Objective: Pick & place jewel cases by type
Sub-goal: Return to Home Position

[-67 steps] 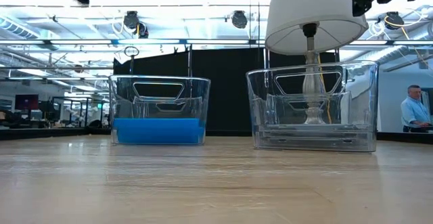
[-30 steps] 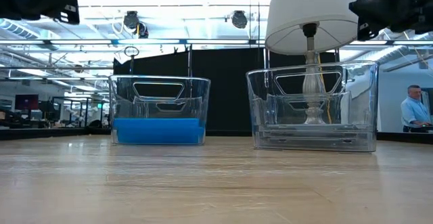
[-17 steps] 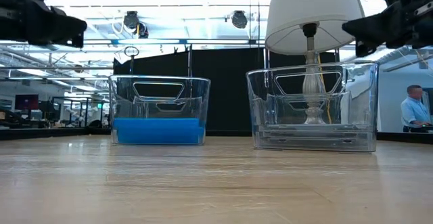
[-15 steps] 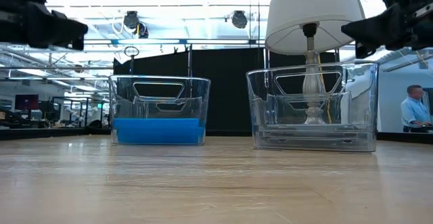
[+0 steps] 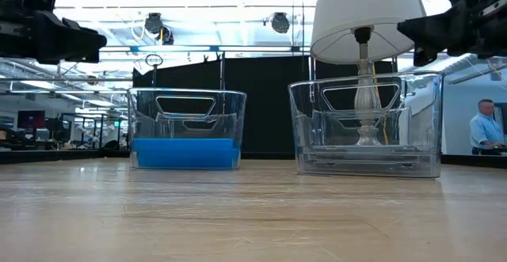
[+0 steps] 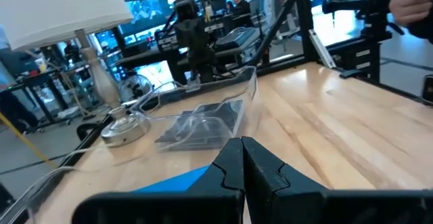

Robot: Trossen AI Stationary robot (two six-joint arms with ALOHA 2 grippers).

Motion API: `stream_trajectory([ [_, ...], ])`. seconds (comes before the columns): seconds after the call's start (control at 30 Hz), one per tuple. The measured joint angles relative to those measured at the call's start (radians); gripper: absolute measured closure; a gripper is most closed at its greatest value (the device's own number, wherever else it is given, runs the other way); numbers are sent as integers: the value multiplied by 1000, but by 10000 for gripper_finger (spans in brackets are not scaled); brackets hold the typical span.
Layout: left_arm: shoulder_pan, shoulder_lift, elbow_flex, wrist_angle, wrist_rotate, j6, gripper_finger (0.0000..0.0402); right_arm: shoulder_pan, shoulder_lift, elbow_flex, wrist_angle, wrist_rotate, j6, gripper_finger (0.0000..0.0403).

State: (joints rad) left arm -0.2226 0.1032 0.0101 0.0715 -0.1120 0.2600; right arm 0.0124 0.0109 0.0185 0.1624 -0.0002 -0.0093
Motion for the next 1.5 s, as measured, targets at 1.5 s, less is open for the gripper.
stream_trajectory([
  [1.5, 0, 0, 0, -15, -20, -6, 334, 0, 0, -4, 80, -1, 5, 403],
])
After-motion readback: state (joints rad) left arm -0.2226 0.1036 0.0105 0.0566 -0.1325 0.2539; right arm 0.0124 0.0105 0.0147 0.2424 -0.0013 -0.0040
